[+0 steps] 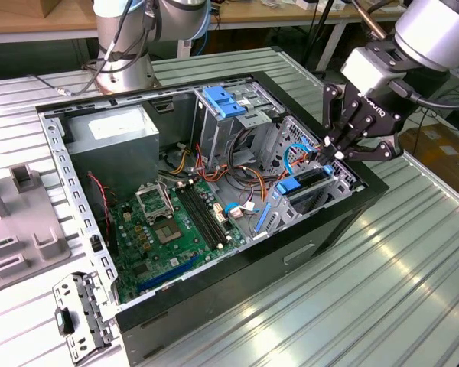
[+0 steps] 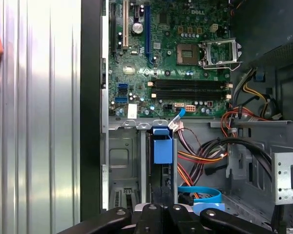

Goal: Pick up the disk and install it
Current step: 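Insert the disk into the insertion slot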

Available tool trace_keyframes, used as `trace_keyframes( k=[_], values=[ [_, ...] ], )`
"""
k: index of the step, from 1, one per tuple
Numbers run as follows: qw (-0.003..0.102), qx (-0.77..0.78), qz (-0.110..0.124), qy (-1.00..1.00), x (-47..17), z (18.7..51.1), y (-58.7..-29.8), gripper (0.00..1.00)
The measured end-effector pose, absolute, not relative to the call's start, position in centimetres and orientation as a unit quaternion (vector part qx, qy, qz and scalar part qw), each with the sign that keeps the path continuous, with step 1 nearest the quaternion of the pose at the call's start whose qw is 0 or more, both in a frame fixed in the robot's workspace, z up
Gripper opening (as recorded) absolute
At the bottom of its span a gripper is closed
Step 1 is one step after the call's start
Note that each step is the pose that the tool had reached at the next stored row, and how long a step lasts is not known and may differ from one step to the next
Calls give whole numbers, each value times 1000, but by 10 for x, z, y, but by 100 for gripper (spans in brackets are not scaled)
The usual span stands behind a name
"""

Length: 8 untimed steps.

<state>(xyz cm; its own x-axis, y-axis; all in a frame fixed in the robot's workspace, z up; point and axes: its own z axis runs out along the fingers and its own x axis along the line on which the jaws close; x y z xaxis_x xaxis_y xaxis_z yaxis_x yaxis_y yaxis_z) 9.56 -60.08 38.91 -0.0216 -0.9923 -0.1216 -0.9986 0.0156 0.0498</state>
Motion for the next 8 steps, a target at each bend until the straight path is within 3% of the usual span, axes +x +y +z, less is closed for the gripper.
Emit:
trace_keyframes(
  k=[8],
  values=[
    [25,-699,61,712,104,386,-601,11]
  ],
)
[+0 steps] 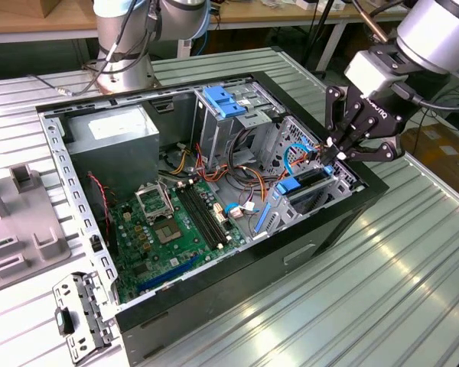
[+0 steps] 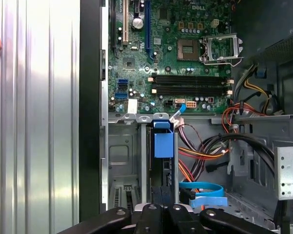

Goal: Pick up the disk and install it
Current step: 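Insert the disk into the insertion slot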

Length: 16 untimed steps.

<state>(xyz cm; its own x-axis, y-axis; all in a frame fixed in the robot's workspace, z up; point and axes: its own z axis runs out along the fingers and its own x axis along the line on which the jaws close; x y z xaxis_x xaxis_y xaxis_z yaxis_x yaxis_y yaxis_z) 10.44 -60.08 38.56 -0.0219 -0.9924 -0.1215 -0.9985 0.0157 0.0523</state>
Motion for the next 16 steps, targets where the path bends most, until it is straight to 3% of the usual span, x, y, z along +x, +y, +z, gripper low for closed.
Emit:
trace_keyframes(
  k=[16],
  values=[
    [23,-699,63,712,125,385,-601,11]
  ],
)
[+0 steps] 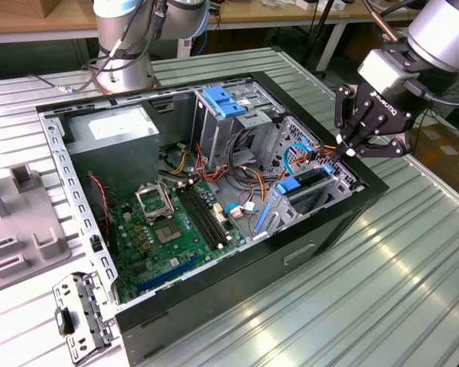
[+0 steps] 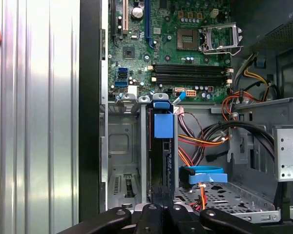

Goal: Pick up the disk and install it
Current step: 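Insert the disk into the insertion slot, then insert the first disk wire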

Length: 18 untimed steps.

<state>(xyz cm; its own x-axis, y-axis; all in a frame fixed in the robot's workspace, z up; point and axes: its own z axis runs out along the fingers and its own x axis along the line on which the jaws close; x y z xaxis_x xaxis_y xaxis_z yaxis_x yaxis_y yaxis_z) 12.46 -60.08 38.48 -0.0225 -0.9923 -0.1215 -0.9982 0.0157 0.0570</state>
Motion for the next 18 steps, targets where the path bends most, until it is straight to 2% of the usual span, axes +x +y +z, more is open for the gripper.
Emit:
trace_keyframes(
  k=[18],
  values=[
    [22,-712,63,699,125,385,-601,11]
  ],
)
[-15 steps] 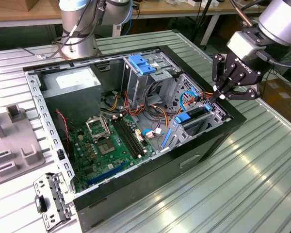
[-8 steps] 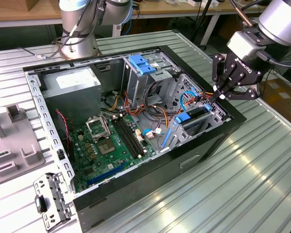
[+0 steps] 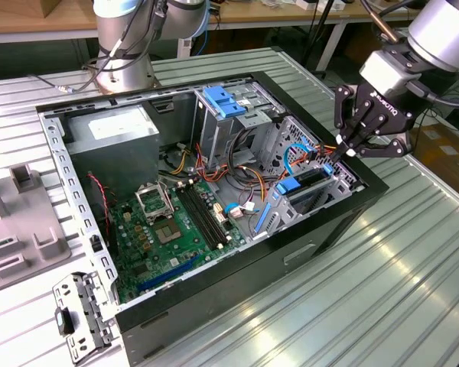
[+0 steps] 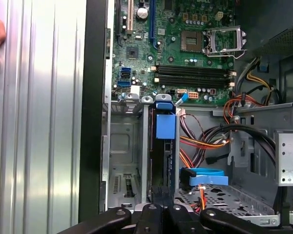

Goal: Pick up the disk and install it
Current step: 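Insert the first disk wire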

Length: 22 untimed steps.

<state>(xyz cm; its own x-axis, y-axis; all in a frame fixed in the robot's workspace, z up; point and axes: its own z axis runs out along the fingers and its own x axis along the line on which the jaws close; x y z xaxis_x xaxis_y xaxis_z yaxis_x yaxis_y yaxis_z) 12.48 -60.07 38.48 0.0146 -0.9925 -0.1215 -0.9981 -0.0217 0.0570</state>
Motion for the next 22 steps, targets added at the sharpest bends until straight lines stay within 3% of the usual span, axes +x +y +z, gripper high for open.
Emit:
trace_keyframes(
  k=[22],
  values=[
    [18,-752,65,655,125,385,-601,11]
  ],
)
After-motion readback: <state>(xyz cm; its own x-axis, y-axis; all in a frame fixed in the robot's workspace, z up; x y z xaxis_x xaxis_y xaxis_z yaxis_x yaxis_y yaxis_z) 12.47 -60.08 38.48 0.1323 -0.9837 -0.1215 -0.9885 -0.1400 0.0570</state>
